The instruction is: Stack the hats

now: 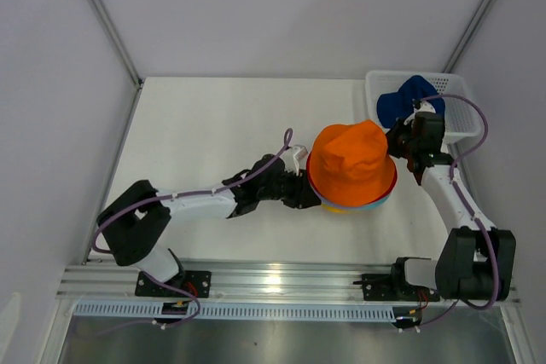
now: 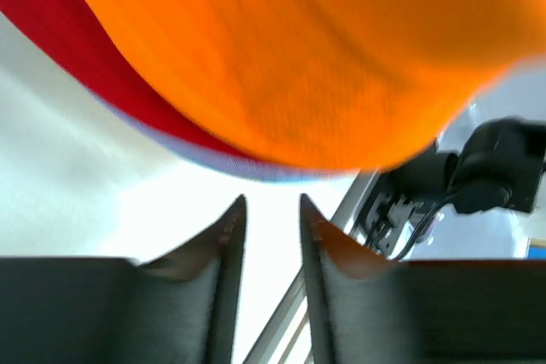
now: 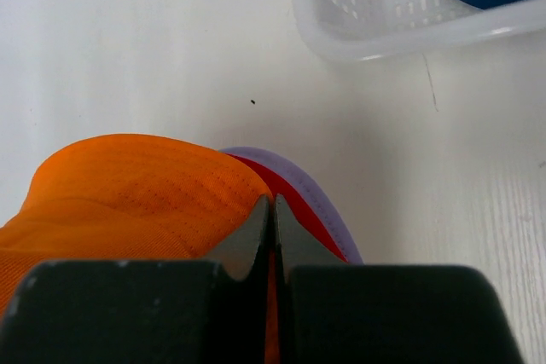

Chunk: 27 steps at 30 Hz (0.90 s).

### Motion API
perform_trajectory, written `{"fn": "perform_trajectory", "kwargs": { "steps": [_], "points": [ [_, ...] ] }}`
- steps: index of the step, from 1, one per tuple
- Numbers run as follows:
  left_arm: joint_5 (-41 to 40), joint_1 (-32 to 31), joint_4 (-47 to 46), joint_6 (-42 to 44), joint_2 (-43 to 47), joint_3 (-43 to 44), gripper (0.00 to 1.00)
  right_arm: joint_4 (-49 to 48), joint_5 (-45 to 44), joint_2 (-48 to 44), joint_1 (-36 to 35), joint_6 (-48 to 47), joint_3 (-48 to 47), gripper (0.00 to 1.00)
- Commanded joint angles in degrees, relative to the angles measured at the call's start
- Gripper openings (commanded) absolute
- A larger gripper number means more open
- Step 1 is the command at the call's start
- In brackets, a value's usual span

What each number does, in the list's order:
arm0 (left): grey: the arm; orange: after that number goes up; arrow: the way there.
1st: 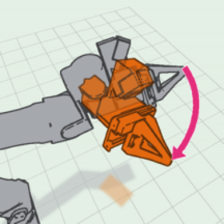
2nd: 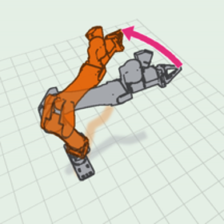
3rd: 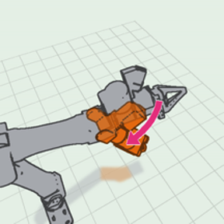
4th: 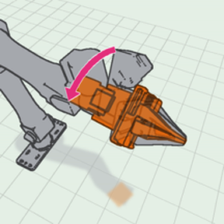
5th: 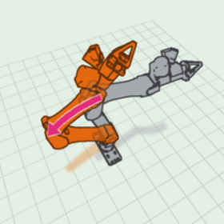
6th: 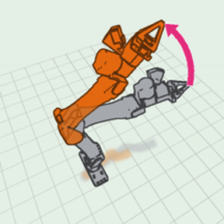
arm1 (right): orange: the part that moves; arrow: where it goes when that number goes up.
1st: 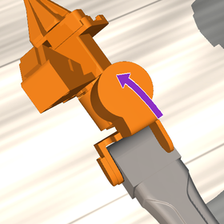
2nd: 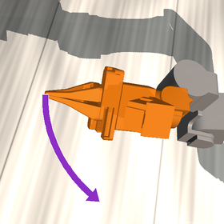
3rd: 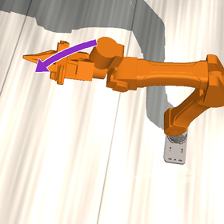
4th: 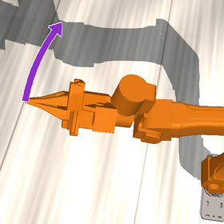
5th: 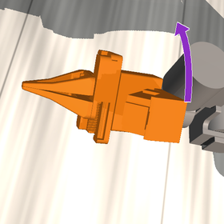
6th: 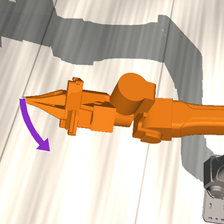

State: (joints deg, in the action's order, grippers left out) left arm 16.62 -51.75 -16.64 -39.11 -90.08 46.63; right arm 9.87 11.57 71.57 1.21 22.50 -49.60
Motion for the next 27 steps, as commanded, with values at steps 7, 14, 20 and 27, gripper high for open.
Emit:
{"fn": "perform_trajectory", "kwargs": {
  "steps": [7,14,20,27],
  "points": [
    [-9.9,4.7,8.2,4.0,19.0,-5.2,0.60,-2.3,7.1,13.1,-3.8,-9.0,-11.9,0.03],
    [-4.8,18.8,1.1,6.1,19.4,0.3,0.78,-4.4,16.6,19.9,-4.3,-14.6,-19.5,0.11],
    [4.3,22.9,-9.6,3.5,3.5,8.4,0.83,0.1,25.4,30.0,-5.5,-19.3,-31.8,0.17],
    [7.3,22.7,-14.6,-2.1,-4.7,11.1,0.83,5.9,20.4,37.7,-8.7,-19.6,-42.4,0.39]
  ]
}}
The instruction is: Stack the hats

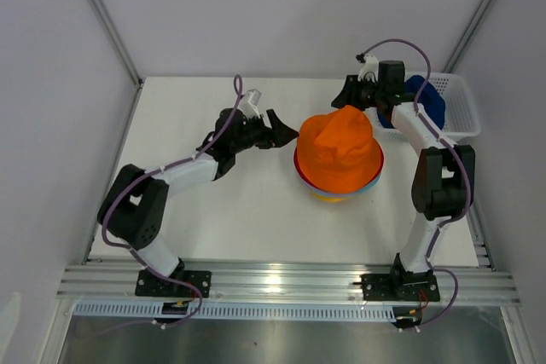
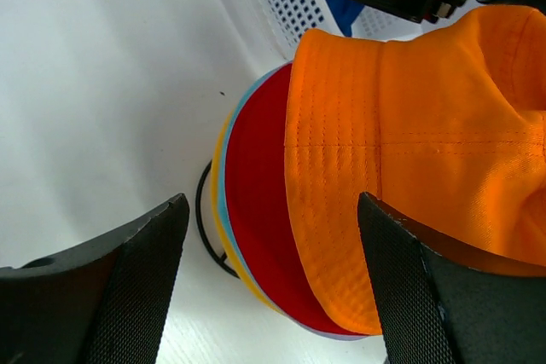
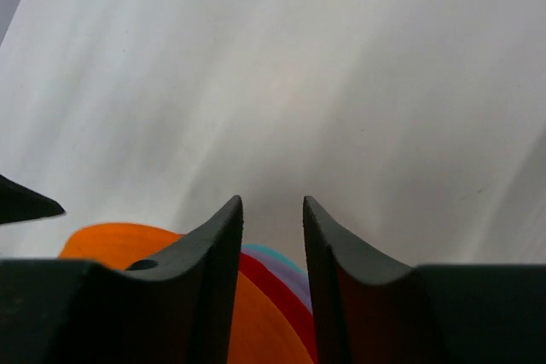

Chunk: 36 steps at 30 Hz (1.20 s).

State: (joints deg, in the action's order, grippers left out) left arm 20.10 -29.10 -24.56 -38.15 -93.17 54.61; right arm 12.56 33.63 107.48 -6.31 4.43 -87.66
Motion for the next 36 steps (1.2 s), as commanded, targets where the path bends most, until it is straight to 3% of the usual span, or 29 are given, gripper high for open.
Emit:
{"fn": "perform_trajectory", "kwargs": {
  "steps": [1,7,12,20,28,33,34,36],
  "points": [
    [4.4,0.2,-8.0,-4.2,-2.1,3.3,0.83,3.9,-3.5,2.0,-1.1,-0.7,-5.2,0.42],
    [7.1,-0.6,-11.2,-6.0,-4.0,4.0,0.81,7.4,-10.9,-2.7,6.6,10.8,-8.0,0.51],
    [8.5,-1.2,-11.4,-7.6,-7.8,7.6,0.78,11.1,-18.1,-14.5,12.4,15.8,0.5,0.56],
    [6.6,-3.8,-8.5,-8.3,-11.1,10.7,0.75,10.1,-20.2,-38.1,12.2,27.7,22.8,0.66],
    [5.4,-4.0,-7.3,-9.7,-12.3,11.0,0.73,8.9,-24.6,-44.6,8.8,33.2,34.1,0.69],
    [6.0,-4.4,-8.5,-11.7,-12.9,11.0,0.56,6.2,-26.2,-44.0,7.7,36.4,38.9,0.69],
    [5.7,-4.6,-8.5,-11.9,-13.1,11.0,0.47,4.8,-26.4,-43.9,7.5,37.7,39.5,0.69],
    [5.0,-5.0,-7.8,-12.1,-13.0,10.6,0.40,3.8,-26.9,-43.6,6.5,38.3,40.5,0.69]
  ]
}}
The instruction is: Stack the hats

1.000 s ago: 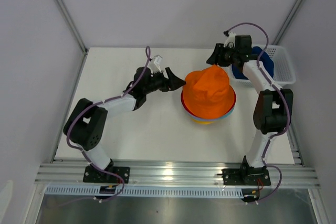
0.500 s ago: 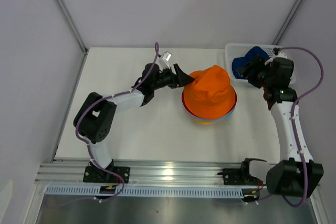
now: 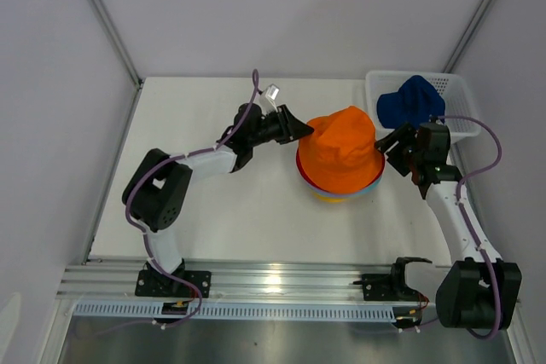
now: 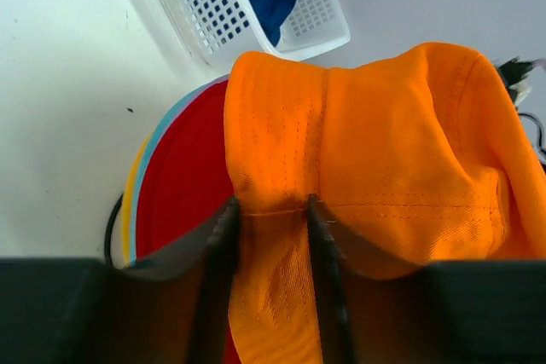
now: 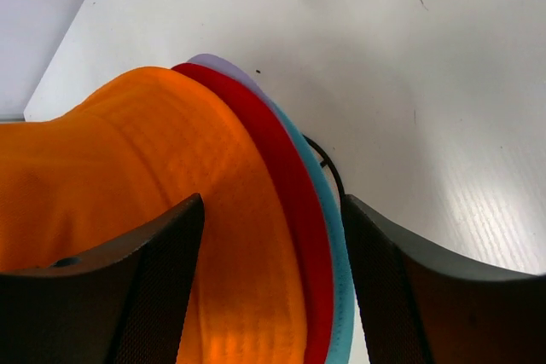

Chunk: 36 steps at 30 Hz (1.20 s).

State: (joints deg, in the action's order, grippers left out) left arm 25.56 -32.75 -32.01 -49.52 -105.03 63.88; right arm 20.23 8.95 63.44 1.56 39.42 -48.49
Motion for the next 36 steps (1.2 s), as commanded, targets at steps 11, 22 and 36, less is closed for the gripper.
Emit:
{"fn": "perform_trajectory", "kwargs": {
  "steps": [11,22,36],
  "points": [
    [-7.8,-2.8,11.7,-0.9,0.9,-0.2,0.01,-5.5,-5.5,1.1,-4.6,5.2,3.5,0.35],
    [-11.6,-7.6,16.3,-0.8,2.7,-9.2,0.01,-9.2,-7.7,3.6,-5.8,4.8,7.5,0.00],
    [-12.8,-7.9,14.7,0.0,1.1,-18.3,0.02,-12.1,-12.5,6.3,-6.7,1.2,9.5,0.00]
  ]
}}
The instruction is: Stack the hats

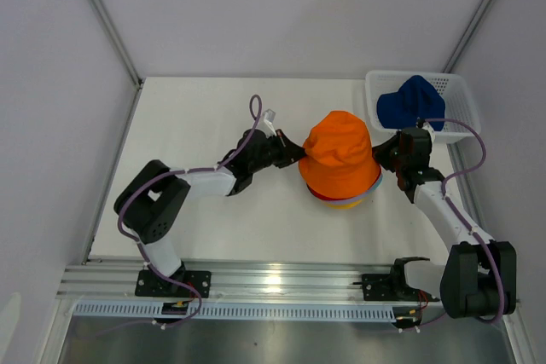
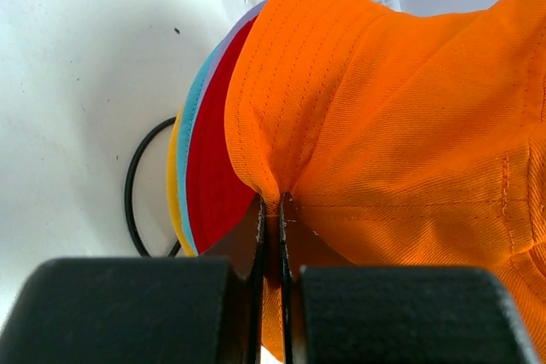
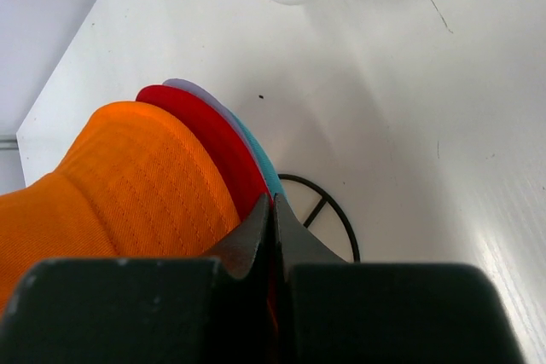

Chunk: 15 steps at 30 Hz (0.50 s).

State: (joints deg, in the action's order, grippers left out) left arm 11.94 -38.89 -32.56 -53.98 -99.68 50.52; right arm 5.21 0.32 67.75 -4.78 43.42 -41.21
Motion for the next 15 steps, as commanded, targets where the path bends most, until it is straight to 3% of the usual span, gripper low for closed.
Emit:
{"fn": "perform_trajectory", "kwargs": {
  "steps": [1,5,8,11,12,13,15],
  "points": [
    [1.1,-1.7,14.2,4.5,-4.9,-5.3,0.02,3.0,-4.2,2.3,-0.3,-2.9,2.2,0.00],
    [2.0,-2.2,14.4,5.3,-7.1,-4.0,0.02,2.9,-4.8,2.7,-0.4,-3.5,2.2,0.00],
    [0.2,-4.0,20.2,7.4,-8.2,-0.5,0.06,3.1,-5.5,2.7,-0.2,-4.3,1.7,0.00],
    [-0.7,-5.3,21.7,8.0,-8.3,0.1,0.17,3.1,-5.5,2.6,-0.3,-4.6,1.2,0.00],
    [-1.8,-5.4,18.3,7.3,-3.6,-4.9,0.31,3.0,-5.3,2.4,-0.2,-4.7,1.0,0.00],
    [-1.8,-5.4,18.2,7.1,-3.5,-4.9,0.31,3.0,-5.3,2.4,-0.2,-4.7,1.0,0.00],
    [-2.4,-5.3,15.0,6.8,0.9,-9.3,0.41,3.1,-5.2,1.8,-0.1,-4.8,1.0,0.00]
  ]
}}
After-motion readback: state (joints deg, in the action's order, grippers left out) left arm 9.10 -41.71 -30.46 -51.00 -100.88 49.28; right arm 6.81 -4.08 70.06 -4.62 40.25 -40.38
